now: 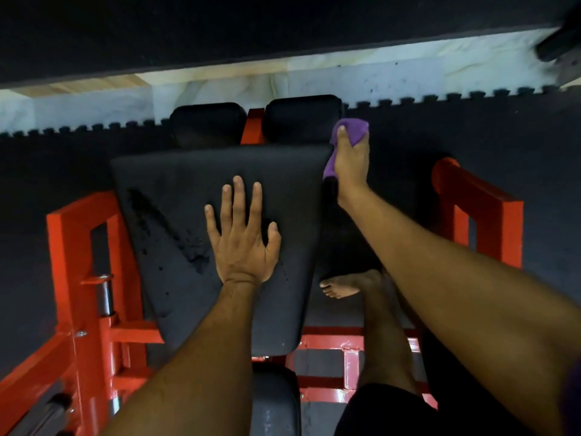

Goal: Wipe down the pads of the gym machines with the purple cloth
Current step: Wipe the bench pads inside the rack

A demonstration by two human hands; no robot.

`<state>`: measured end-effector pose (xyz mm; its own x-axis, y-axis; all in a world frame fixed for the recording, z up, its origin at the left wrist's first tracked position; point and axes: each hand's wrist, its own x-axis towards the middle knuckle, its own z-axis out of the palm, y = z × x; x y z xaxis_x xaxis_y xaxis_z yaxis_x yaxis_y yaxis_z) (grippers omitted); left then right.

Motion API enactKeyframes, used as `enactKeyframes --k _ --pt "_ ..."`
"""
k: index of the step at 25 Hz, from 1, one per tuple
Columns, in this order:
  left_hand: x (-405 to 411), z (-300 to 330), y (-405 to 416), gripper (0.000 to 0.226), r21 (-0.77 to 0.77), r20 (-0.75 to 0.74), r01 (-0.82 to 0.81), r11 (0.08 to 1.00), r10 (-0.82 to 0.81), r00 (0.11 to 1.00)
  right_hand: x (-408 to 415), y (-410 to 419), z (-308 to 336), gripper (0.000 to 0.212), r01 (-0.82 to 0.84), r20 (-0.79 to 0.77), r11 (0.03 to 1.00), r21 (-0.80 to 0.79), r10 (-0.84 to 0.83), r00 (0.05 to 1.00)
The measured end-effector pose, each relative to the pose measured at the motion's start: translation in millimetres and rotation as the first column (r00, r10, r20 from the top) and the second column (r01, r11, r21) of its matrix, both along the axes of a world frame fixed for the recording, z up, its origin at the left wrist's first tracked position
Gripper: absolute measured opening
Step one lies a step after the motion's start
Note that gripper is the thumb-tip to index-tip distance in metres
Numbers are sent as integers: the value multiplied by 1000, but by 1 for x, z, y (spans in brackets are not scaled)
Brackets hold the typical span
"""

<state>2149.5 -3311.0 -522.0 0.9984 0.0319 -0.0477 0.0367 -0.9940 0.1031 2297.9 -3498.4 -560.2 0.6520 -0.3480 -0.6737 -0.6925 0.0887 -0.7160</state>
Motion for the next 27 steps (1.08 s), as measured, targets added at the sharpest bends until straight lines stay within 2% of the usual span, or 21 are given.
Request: enactKeyframes --k 2,3,6,7,9,10,13,14,16,17,19,21,23,25,27 --pt "-3 0 1 75 -1 7 8 1000 -8 1000 19 -7 -8 45 -16 -40 994 111 20 999" --pt "-2 0 2 75 0 7 8 1000 -7 1000 19 -5 -3 43 -10 -55 993 116 17 998" --pt "1 1 2 76 -3 -1 4 1000 -4 1000 -36 8 37 52 44 -57 999 12 -43 997" --pt "1 1 3 76 1 -1 9 1000 -9 1000 -71 13 50 54 21 -69 1000 6 -20 997" --pt "0 0 3 76 -7 -2 18 1000 -18 1000 -131 24 72 53 -143 -32 988 -53 141 989" --pt "-1 -1 4 76 -13 1 21 1000 -21 1000 -135 26 74 51 -177 -8 982 -68 176 984" --pt "0 -3 5 76 -5 -1 21 1000 -21 1000 -63 21 44 56 38 -2 994 -102 -38 999" --pt "0 -4 5 75 -5 -4 21 1000 -21 1000 -32 16 27 57 85 -25 993 -78 -87 996" --pt "-1 -5 5 75 -7 -2 23 1000 -23 1000 12 -1 -1 47 129 -118 990 56 -121 986" --pt "-1 -6 5 75 -11 -1 22 1000 -22 1000 16 -4 -7 39 130 -144 985 115 -113 983" --pt "-1 -5 5 76 -19 2 19 1000 -19 1000 -3 3 10 31 134 -128 986 104 -121 984" --pt "0 -4 4 76 -32 8 21 999 -21 1000 -45 11 40 36 63 -84 998 24 -61 995" --pt "1 -5 5 77 -38 14 18 999 -18 1000 -78 15 53 43 -80 -60 996 -37 78 995" --pt "1 -6 6 76 -36 17 23 999 -23 1000 -65 11 45 46 -124 -21 984 -131 122 992" --pt "0 -6 5 76 -32 26 26 999 -25 999 -24 2 32 48 -126 -28 979 -158 123 992"
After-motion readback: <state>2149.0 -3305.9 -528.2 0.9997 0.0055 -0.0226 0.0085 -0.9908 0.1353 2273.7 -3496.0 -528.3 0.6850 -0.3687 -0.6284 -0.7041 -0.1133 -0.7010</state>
